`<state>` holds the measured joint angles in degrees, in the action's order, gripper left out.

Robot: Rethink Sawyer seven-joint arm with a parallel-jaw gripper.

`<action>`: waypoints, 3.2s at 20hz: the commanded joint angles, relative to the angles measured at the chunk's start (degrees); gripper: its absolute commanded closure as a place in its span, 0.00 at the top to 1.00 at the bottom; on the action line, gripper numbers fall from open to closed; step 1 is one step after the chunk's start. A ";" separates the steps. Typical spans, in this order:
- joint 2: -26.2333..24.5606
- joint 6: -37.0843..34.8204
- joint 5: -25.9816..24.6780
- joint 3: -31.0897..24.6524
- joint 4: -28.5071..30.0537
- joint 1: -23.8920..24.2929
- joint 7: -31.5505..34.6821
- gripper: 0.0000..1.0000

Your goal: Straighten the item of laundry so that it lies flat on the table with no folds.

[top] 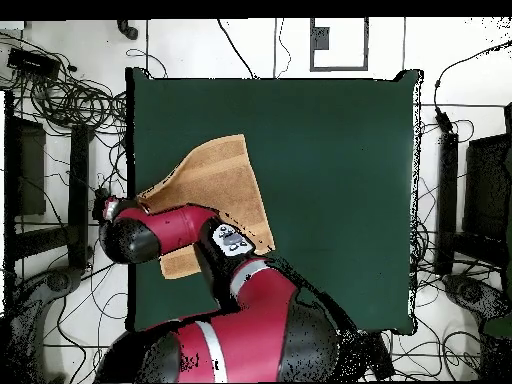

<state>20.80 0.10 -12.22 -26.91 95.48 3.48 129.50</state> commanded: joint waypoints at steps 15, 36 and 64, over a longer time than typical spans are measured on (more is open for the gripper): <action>28.36 -23.44 12.11 10.29 4.54 -7.31 9.72 1.00; 28.32 -30.76 2.41 11.99 5.24 6.22 -3.43 1.00; 21.35 -32.00 -7.43 7.70 -0.14 13.03 -7.83 1.00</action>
<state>46.02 -27.33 -17.46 -13.73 95.21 16.35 129.50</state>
